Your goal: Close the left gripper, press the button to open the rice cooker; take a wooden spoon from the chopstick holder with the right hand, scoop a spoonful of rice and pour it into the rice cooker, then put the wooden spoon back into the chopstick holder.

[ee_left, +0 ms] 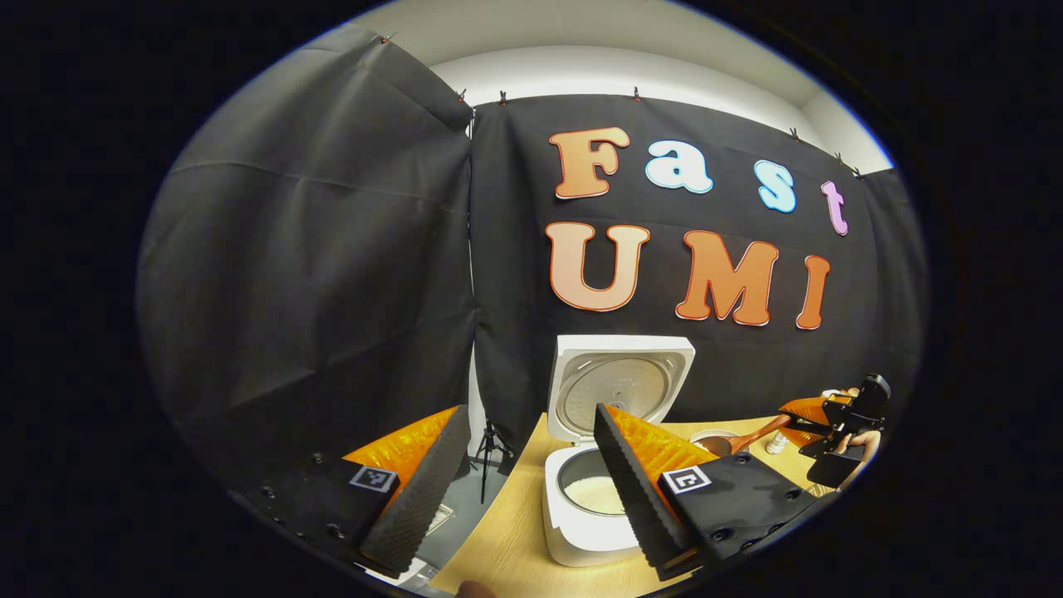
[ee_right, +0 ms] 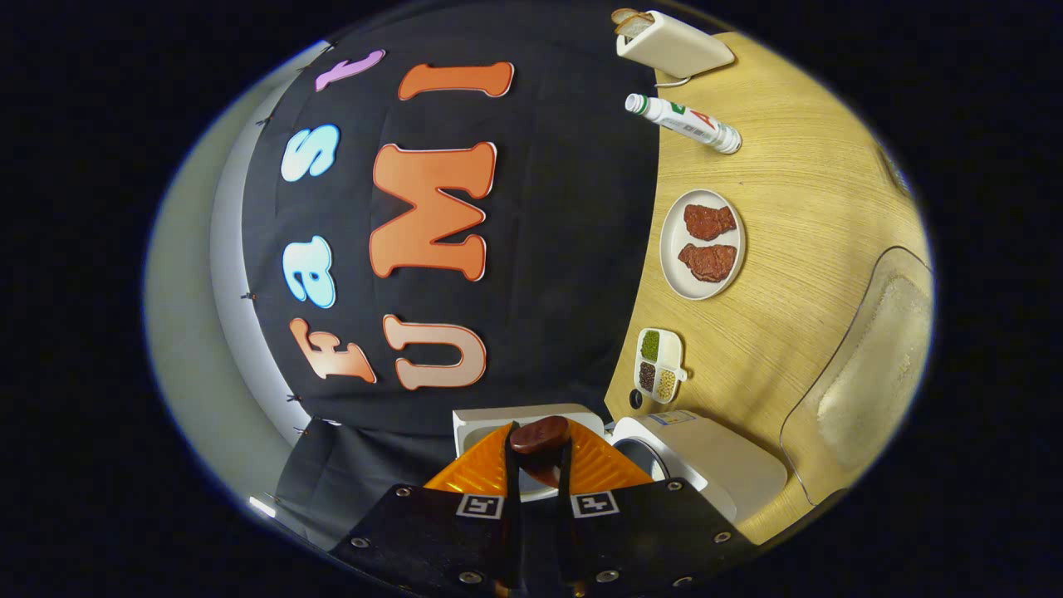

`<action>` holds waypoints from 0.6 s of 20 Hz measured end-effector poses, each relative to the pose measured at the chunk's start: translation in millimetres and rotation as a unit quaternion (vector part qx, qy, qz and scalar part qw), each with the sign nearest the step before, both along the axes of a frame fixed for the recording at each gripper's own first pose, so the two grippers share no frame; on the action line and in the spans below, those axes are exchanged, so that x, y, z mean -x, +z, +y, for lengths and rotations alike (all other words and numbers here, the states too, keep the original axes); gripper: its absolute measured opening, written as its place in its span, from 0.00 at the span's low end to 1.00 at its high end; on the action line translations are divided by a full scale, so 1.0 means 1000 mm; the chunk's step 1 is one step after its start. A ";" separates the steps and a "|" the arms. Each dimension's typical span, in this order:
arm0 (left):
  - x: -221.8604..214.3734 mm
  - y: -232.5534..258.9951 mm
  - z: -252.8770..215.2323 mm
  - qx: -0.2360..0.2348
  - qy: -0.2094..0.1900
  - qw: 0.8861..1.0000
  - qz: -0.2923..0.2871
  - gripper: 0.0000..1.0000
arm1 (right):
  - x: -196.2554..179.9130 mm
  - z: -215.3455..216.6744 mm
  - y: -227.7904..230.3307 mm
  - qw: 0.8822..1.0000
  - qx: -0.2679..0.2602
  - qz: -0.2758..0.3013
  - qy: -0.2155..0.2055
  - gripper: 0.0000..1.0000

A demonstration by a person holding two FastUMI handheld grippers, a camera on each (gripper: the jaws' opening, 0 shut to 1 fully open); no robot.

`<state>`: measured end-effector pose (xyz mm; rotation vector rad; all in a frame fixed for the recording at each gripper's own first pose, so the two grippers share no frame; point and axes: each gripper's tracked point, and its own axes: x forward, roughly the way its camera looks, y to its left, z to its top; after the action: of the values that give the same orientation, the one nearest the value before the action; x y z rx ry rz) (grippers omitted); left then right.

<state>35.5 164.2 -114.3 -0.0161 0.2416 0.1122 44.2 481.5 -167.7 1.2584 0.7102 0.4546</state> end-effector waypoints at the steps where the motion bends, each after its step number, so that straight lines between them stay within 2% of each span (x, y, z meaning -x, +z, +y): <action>1: 0.000 0.000 0.001 0.000 0.000 1.000 0.000 1.00 | -0.003 0.009 0.002 1.000 0.003 -0.002 0.005 0.15; 5: 0.001 -0.003 0.006 0.000 0.003 1.000 0.004 1.00 | -0.010 0.036 0.004 0.998 0.048 -0.030 0.026 0.15; 6: 0.002 -0.005 0.009 0.000 0.005 1.000 0.006 1.00 | -0.011 0.041 0.004 0.997 0.062 -0.039 0.030 0.10; 7: 0.002 -0.005 0.011 -0.001 0.007 1.000 0.007 1.00 | -0.012 0.047 0.005 0.996 0.073 -0.046 0.034 0.15; 8: 0.002 -0.006 0.012 -0.001 0.009 1.000 0.008 1.00 | -0.012 0.051 0.006 0.995 0.081 -0.052 0.039 0.15; 9: 0.002 -0.005 0.014 -0.001 0.011 1.000 0.009 1.00 | -0.012 0.056 0.007 0.993 0.088 -0.058 0.044 0.10; 10: 0.004 -0.005 0.017 -0.001 0.013 1.000 0.009 1.00 | -0.011 0.060 0.009 0.992 0.095 -0.063 0.049 0.15; 12: 0.004 -0.006 0.019 0.001 0.015 1.000 0.009 1.00 | -0.010 0.068 0.010 0.989 0.110 -0.075 0.058 0.15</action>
<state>31.9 182.9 -120.7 -0.0199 0.2588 0.1427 53.8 549.0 -158.1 0.9694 0.6873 0.5449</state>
